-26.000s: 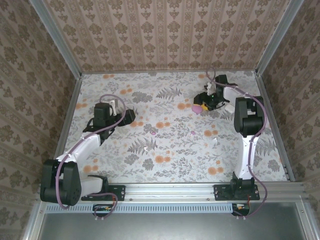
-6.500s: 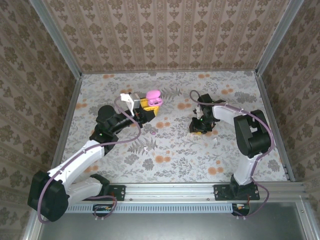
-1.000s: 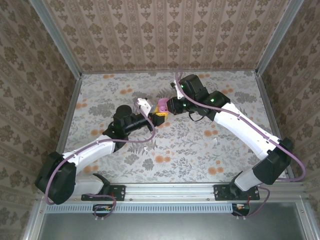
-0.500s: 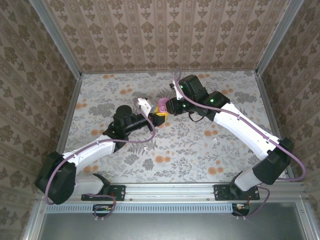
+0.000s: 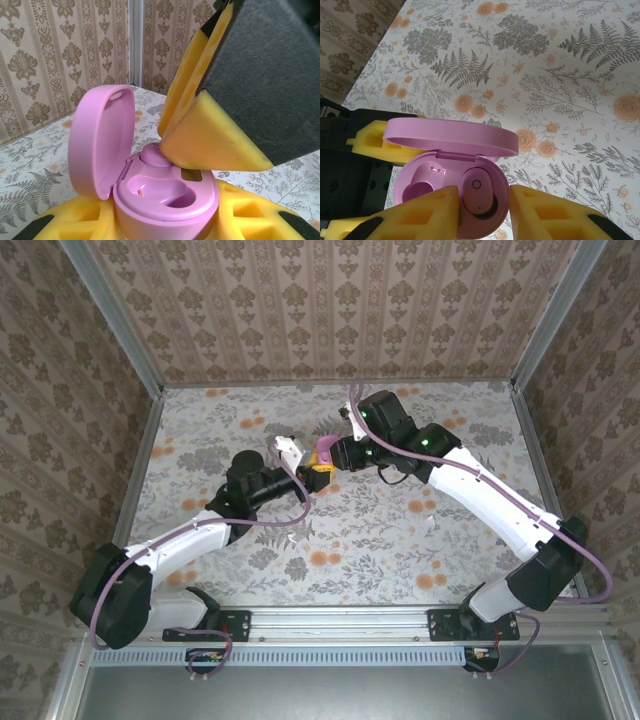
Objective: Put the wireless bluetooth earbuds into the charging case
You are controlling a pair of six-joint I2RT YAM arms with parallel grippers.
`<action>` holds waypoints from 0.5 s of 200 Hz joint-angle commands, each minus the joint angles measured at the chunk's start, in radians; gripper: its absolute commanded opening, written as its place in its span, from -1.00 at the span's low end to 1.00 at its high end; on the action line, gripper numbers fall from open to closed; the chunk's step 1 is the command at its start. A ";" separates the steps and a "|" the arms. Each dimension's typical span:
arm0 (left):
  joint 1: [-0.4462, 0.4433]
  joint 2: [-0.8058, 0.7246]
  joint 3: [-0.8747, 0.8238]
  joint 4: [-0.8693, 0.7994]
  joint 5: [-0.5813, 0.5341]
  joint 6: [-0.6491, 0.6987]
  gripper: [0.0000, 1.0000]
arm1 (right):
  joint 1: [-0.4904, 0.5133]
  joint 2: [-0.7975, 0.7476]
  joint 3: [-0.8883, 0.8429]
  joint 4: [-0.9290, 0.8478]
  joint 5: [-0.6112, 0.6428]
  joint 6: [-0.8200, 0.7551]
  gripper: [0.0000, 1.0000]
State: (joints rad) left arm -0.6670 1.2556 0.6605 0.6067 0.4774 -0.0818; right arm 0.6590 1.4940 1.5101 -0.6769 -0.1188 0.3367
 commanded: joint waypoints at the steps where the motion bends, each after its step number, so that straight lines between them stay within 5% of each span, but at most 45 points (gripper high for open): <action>1: -0.003 -0.026 0.013 0.042 0.010 -0.009 -0.33 | -0.004 -0.039 -0.013 0.021 -0.022 0.007 -0.31; 100: -0.003 -0.085 -0.006 0.050 0.047 0.031 -0.33 | -0.060 -0.130 -0.073 0.083 -0.060 0.121 -0.45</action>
State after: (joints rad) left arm -0.6670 1.2160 0.6605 0.6121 0.4900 -0.0811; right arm 0.6151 1.4181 1.4639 -0.6300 -0.1425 0.4007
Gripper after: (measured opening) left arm 0.368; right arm 0.279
